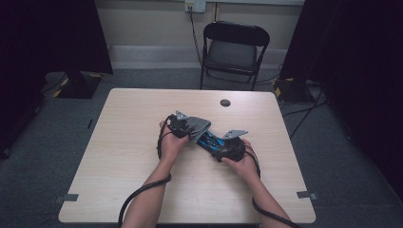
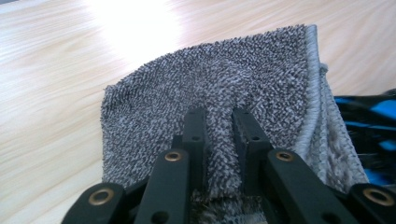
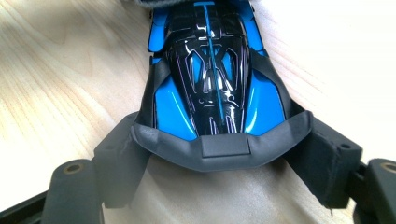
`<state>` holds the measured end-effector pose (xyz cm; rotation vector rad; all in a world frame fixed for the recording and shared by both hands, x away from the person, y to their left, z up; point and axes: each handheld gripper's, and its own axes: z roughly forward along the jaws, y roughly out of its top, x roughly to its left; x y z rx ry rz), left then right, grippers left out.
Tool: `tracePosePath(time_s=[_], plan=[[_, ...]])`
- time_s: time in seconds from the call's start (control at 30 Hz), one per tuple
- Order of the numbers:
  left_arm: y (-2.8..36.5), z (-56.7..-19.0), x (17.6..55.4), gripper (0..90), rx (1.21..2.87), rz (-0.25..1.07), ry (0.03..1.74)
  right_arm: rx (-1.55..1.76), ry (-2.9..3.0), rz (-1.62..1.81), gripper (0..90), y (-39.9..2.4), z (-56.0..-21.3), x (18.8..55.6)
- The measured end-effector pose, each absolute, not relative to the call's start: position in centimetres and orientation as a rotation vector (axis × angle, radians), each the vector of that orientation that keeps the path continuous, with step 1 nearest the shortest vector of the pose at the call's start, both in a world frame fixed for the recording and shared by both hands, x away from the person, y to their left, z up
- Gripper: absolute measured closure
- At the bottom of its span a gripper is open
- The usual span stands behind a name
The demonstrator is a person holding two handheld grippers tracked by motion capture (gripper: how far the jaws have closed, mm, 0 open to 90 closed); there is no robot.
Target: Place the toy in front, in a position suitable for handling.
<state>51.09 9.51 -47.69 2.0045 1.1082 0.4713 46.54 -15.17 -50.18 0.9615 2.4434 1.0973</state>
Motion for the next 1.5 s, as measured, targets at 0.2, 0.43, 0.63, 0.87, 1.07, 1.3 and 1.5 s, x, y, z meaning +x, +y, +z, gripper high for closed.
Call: tracePosePath(time_s=[0.2, 0.43, 0.63, 0.87, 1.07, 1.3, 1.5], plan=[[10.7, -48.1, 51.2, 77.2, 1.985, 0.461, 1.139, 0.962, 2.443, 1.098, 24.4, -15.2, -50.2, 46.5], [11.6, -48.6, 51.2, 77.3, 1.984, 0.464, 1.173, 0.961, 2.443, 1.097, 24.4, -15.2, -50.2, 46.5], [12.7, -48.7, 51.1, 77.4, 2.002, 0.492, 1.186, 0.961, 2.443, 1.097, 24.4, -15.2, -50.2, 46.5], [14.0, -48.5, 50.9, 77.4, 1.978, 0.513, 1.222, 0.961, 2.443, 1.098, 24.4, -15.2, -50.2, 46.5], [15.8, -47.4, 50.3, 77.4, 1.939, 0.534, 1.237, 0.961, 2.443, 1.098, 24.4, -15.2, -50.2, 46.6], [16.0, -45.6, 49.3, 77.3, 1.904, 0.532, 1.182, 0.961, 2.443, 1.098, 24.4, -15.2, -50.2, 46.6], [14.6, -44.1, 48.3, 77.3, 1.89, 0.514, 1.098, 0.961, 2.443, 1.098, 24.4, -15.2, -50.2, 46.5]])
